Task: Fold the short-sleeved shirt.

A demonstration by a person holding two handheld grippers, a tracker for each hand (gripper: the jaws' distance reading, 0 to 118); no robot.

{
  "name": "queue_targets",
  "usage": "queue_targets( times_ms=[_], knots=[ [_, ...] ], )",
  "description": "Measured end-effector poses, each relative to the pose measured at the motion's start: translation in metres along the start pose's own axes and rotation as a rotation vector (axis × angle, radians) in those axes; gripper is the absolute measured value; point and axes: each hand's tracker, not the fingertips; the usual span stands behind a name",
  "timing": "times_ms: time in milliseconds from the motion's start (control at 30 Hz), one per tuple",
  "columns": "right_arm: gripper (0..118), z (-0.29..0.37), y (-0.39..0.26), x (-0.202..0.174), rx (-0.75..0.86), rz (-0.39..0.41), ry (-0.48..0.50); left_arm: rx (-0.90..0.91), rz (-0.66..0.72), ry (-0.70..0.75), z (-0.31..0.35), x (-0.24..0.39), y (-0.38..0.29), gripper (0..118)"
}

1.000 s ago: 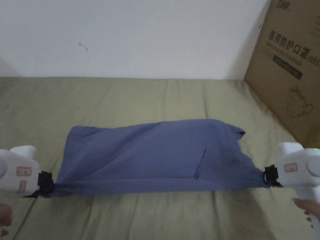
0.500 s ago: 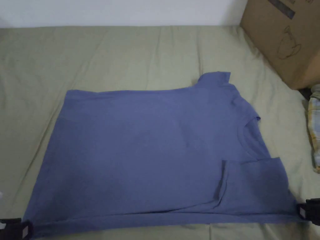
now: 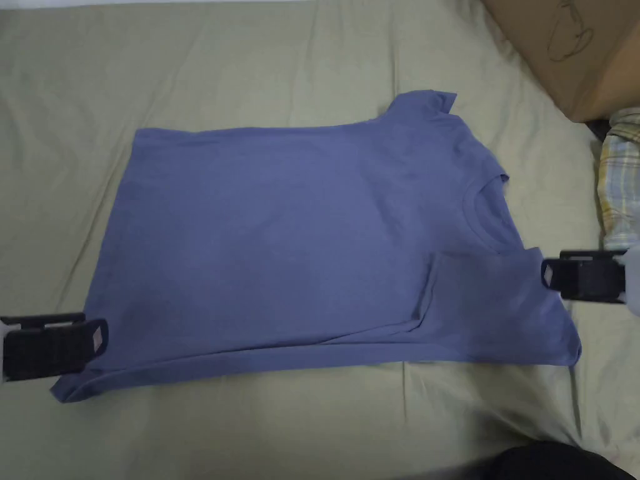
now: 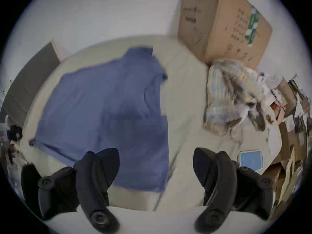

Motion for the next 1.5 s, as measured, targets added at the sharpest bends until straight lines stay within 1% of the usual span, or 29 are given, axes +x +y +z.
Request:
queue_targets(
  times_ms=[133, 200, 233, 267, 300, 333, 367, 400, 467, 567, 633, 667, 700, 733, 767, 800, 900, 1000, 1033, 1067, 1133, 1167, 1200, 1233, 1267, 1333, 1367, 1433, 1500],
  knots=[
    [96, 0.022, 0.018, -0.015, 0.055, -0.105, 0.096, 0.068, 0.008, 0.065, 0.023, 0.019, 0.013, 116],
    [96, 0.024, 0.022, -0.024, 0.026, -0.104, 0.136, 0.037, 0.006, 0.106, 0.023, 0.022, 0.018, 113],
    [96, 0.023, 0.022, -0.026, 0.018, -0.090, 0.142, 0.016, 0.004, 0.117, 0.023, 0.023, 0.019, 105],
    [89, 0.023, 0.022, -0.031, 0.019, -0.069, 0.142, 0.016, 0.003, 0.109, 0.023, 0.024, 0.018, 87],
    [49, 0.025, 0.022, -0.035, 0.035, -0.042, 0.143, 0.015, 0.001, 0.106, 0.024, 0.024, 0.016, 46],
    [0, 0.025, 0.022, -0.039, 0.055, -0.011, 0.113, 0.007, -0.002, 0.090, 0.021, 0.022, 0.015, 11],
    [0, 0.025, 0.023, -0.041, -0.008, 0.068, 0.059, -0.010, -0.001, 0.083, 0.018, 0.021, 0.013, 1],
    [0, 0.025, 0.027, -0.044, 0.034, 0.050, 0.062, -0.037, 0.012, 0.080, 0.016, 0.018, 0.011, 0],
    [0, 0.023, 0.032, -0.042, 0.004, 0.030, 0.111, -0.125, 0.026, 0.052, 0.004, 0.007, 0.006, 0],
    [0, 0.001, 0.010, -0.038, -0.048, -0.030, 0.175, -0.243, 0.020, 0.085, -0.022, -0.005, -0.004, 1],
    [0, -0.002, 0.006, -0.039, -0.068, -0.036, 0.164, -0.232, -0.001, 0.101, -0.039, -0.011, -0.013, 6],
    [0, -0.005, 0.003, -0.040, -0.079, -0.033, 0.156, -0.227, -0.010, 0.102, -0.046, -0.014, -0.016, 19],
    [0, -0.008, 0.001, -0.041, -0.089, -0.023, 0.149, -0.232, 0.011, 0.107, -0.053, -0.018, -0.016, 58],
    [0, -0.011, -0.002, -0.042, -0.100, -0.009, 0.143, -0.262, 0.058, 0.109, -0.060, -0.022, -0.018, 91],
    [0, -0.012, -0.004, -0.039, -0.114, 0.005, 0.145, -0.287, 0.085, 0.098, -0.067, -0.025, -0.019, 109],
    [0, -0.014, -0.006, -0.039, -0.129, 0.026, 0.138, -0.293, 0.102, 0.075, -0.072, -0.026, -0.021, 113],
    [0, -0.018, -0.010, -0.035, -0.143, 0.069, 0.095, -0.347, 0.089, 0.079, -0.086, -0.025, -0.024, 111],
    [0, -0.025, -0.013, -0.027, -0.167, 0.080, 0.078, -0.405, 0.006, 0.107, -0.096, -0.019, -0.031, 111],
    [0, -0.029, -0.015, -0.023, -0.180, 0.080, 0.081, -0.414, -0.013, 0.098, -0.097, -0.017, -0.032, 106],
    [0, -0.032, -0.016, -0.019, -0.188, 0.083, 0.084, -0.406, -0.005, 0.090, -0.096, -0.015, -0.032, 92],
    [0, -0.036, -0.021, -0.012, -0.199, 0.083, 0.095, -0.361, -0.031, 0.067, -0.085, -0.011, -0.028, 73],
    [0, -0.037, -0.024, -0.008, -0.200, 0.080, 0.106, -0.331, -0.034, 0.048, -0.078, -0.008, -0.024, 47],
    [1, -0.038, -0.026, -0.004, -0.198, 0.076, 0.111, -0.290, 0.010, 0.009, -0.072, -0.006, -0.022, 0],
    [11, -0.039, -0.029, 0.000, -0.196, 0.068, 0.115, -0.258, 0.041, 0.009, -0.066, -0.005, -0.019, 1],
    [28, -0.041, -0.032, 0.005, -0.197, 0.057, 0.117, -0.256, 0.036, 0.011, -0.061, -0.005, -0.017, 1],
    [82, -0.047, -0.038, 0.012, -0.214, 0.034, 0.096, -0.247, 0.007, 0.023, -0.055, -0.001, -0.012, 1],
    [101, -0.052, -0.041, 0.015, -0.248, 0.022, 0.091, -0.238, -0.005, 0.031, -0.053, 0.000, -0.009, 1],
    [101, -0.060, -0.045, 0.021, -0.296, 0.023, 0.082, -0.226, -0.010, 0.028, -0.048, 0.001, -0.006, 1],
    [101, -0.070, -0.050, 0.023, -0.343, 0.058, 0.049, -0.218, -0.005, 0.020, -0.045, 0.000, -0.002, 1]
  ],
)
